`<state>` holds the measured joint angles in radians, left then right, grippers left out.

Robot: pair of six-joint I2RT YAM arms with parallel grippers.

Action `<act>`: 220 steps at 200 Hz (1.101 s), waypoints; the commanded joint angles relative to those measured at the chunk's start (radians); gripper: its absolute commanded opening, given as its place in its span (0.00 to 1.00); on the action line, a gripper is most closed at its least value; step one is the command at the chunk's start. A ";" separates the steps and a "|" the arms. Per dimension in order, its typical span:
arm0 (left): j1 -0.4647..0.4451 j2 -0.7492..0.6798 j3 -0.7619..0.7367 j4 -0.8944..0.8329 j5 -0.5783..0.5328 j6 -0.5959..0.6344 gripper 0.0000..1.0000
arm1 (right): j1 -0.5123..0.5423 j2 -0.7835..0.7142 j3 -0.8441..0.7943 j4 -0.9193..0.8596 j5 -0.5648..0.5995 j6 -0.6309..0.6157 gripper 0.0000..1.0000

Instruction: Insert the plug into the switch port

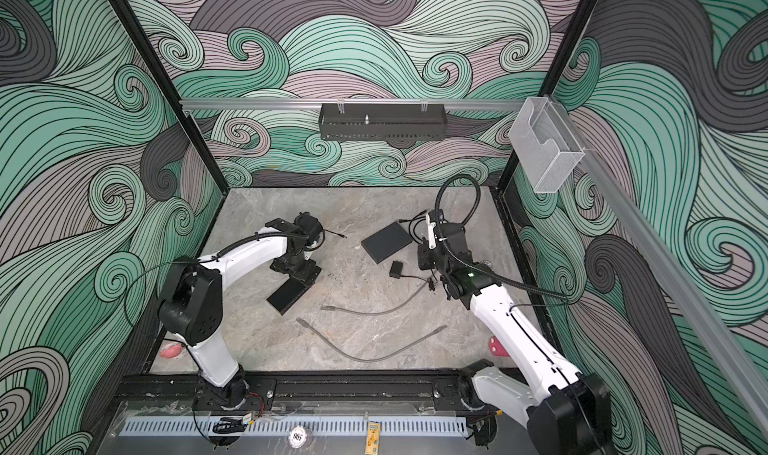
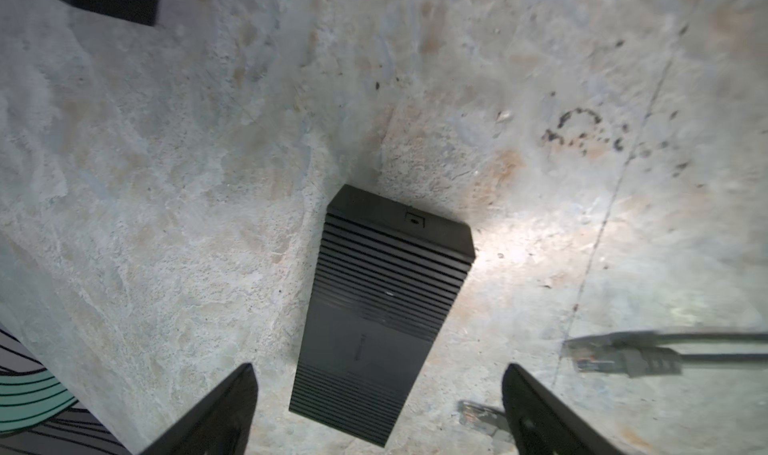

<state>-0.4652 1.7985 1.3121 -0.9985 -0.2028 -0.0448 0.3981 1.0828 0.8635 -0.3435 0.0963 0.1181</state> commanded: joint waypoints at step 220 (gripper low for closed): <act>0.067 0.166 0.078 -0.040 0.396 0.302 0.58 | 0.027 -0.054 -0.104 0.017 -0.078 0.008 0.00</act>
<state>-0.3462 1.9553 1.3293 -0.9951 0.1066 0.1986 0.4217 1.0447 0.7715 -0.3435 0.0032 0.1307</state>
